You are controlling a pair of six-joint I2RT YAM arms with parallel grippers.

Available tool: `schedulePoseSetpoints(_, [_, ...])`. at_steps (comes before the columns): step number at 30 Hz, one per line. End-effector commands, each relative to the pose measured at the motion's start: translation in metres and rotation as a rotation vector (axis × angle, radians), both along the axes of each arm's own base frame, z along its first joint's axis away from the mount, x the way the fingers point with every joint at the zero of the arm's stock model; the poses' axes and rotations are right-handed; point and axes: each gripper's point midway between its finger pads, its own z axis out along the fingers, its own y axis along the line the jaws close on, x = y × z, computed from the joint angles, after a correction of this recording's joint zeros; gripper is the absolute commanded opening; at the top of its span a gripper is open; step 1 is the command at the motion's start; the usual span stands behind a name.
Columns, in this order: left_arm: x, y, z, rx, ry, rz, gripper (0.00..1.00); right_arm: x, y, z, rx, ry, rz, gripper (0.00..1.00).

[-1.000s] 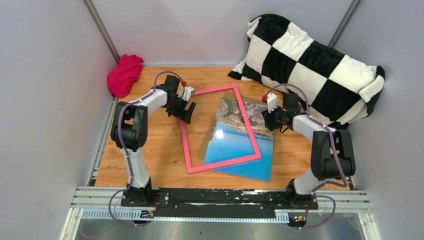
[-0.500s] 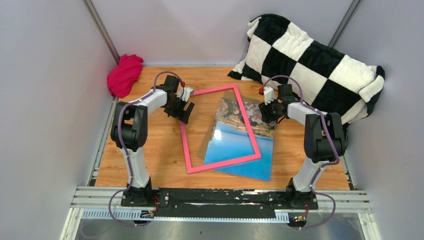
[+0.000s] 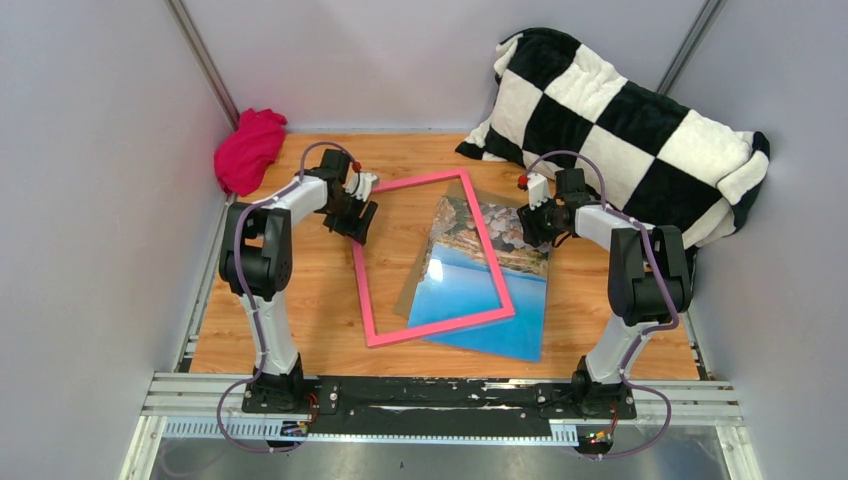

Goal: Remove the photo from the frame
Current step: Move the photo frame item to the center of the board.

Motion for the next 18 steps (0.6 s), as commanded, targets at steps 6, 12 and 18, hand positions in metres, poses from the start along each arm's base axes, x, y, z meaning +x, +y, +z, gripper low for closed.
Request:
schedulePoseSetpoints(6, [-0.005, 0.020, -0.011, 0.062, 0.056, 0.027, 0.58, -0.058, -0.005, -0.052, -0.031, 0.247, 0.018, 0.51])
schedulePoseSetpoints(12, [-0.001, 0.030, -0.011, 0.111, 0.048, 0.026, 0.40, -0.058, -0.006, -0.052, -0.021, 0.256, 0.015, 0.51])
schedulePoseSetpoints(18, [0.002, 0.042, -0.009, 0.156, 0.041, 0.035, 0.33, -0.058, -0.005, -0.052, -0.014, 0.260, 0.014, 0.51])
